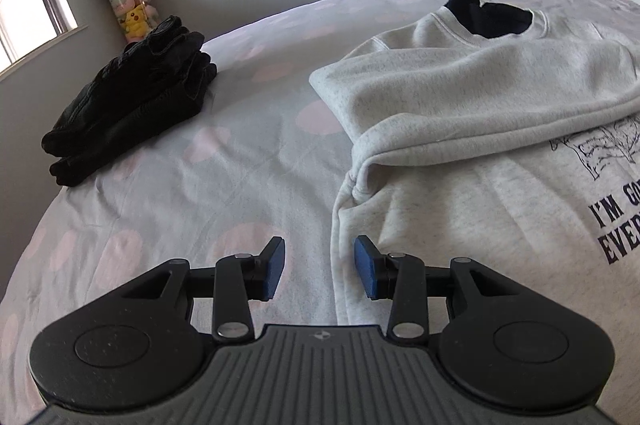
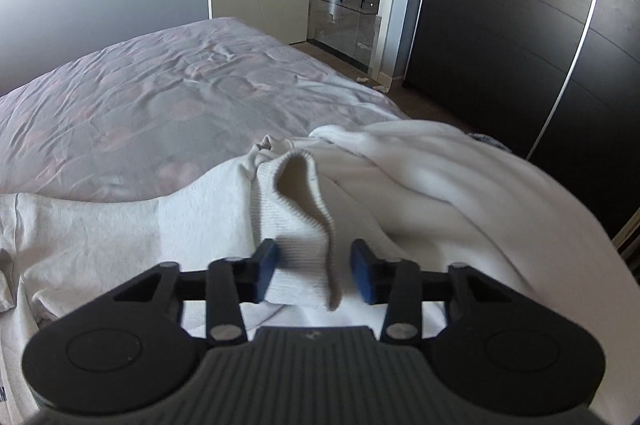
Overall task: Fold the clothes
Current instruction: 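Grasp the other sleeve cuff with the right gripper and lift it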
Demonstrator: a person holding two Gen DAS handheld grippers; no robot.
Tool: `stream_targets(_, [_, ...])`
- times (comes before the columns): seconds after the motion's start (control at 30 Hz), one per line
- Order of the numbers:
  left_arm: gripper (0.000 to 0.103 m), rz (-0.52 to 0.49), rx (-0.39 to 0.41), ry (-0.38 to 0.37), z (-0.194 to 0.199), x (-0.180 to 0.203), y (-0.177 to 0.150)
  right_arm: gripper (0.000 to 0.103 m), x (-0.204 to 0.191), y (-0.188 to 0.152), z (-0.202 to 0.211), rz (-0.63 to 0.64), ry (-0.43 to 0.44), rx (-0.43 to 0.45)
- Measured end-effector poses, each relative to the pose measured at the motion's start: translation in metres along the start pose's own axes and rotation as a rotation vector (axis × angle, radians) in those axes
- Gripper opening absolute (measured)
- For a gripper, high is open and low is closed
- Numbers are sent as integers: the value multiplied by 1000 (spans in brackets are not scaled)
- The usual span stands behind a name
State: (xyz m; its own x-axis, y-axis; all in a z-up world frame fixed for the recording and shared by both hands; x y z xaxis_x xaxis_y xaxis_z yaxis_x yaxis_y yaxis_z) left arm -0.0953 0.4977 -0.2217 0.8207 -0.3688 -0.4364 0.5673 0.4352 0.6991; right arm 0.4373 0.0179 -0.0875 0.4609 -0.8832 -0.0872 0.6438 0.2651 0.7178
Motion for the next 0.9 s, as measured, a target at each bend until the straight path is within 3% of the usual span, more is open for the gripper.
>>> stream_targets(0.03, [45,-13,4,1,0,3,-1,25,-4,-1,-1,-4,-5,2])
stream_targets(0.07, [45,-29,9,-1,0,5,-1,11,-8,1,-1,4,-14,12])
stream_targets(0.1, [45,-39,14,-4,0,6,-1,8,-15,4,2,16,-26,20])
stream_targets(0.27, [45,25,-7,-55,-1,-5,5,7,-43,28,23,46,-63,49])
stream_targets(0.43, [49,74,-33,-71,-5,-22,7,7,-85,79,50,12,-46,71])
stream_targets(0.7, [50,186,-122,-128,-16,-51,-4,6,-229,162,100,147,80,160])
stream_targets(0.9, [50,253,-152,-154,-24,-64,-5,6,-357,176,132,237,227,189])
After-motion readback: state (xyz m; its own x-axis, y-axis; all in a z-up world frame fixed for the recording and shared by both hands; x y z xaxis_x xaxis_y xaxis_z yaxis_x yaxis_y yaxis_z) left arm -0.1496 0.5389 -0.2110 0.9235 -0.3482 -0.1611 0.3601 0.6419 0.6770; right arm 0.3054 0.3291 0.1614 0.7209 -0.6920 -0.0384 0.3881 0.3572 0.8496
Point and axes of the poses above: each gripper's, at about its wrist camera, not at the fingertips, and z roughly against the way its jaws point, x to its right, y to its top, the point moved 8 cm from there along -z, roughly the way its jaws point, and after that the axes turned 12 degrees about y, right-handed, at the moved point
